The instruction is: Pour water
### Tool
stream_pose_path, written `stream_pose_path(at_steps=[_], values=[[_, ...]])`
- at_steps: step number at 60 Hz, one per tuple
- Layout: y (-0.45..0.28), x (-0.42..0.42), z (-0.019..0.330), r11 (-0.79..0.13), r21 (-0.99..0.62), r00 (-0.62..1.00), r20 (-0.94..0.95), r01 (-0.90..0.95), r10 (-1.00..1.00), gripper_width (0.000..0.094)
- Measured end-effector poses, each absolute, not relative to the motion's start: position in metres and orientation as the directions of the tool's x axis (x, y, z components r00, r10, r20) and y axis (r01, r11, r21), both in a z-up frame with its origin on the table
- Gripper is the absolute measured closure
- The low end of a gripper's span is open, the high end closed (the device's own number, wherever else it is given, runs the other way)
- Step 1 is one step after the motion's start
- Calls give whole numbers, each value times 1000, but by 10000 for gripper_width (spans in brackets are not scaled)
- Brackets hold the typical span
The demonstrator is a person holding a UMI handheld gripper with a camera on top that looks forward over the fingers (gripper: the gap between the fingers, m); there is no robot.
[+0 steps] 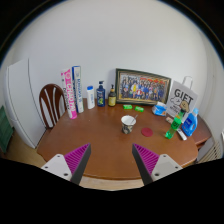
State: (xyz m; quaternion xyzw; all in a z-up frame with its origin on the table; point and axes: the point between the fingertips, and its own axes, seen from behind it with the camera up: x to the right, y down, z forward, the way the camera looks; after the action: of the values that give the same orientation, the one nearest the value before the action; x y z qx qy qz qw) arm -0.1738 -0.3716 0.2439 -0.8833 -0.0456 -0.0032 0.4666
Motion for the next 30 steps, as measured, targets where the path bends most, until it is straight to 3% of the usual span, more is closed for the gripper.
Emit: stream_pose_path(at_steps=[15, 30], values=[[-350, -110, 232, -523, -851, 997, 12, 48, 72, 83], [-303, 38, 200, -455, -890, 999, 42, 35, -5, 80]])
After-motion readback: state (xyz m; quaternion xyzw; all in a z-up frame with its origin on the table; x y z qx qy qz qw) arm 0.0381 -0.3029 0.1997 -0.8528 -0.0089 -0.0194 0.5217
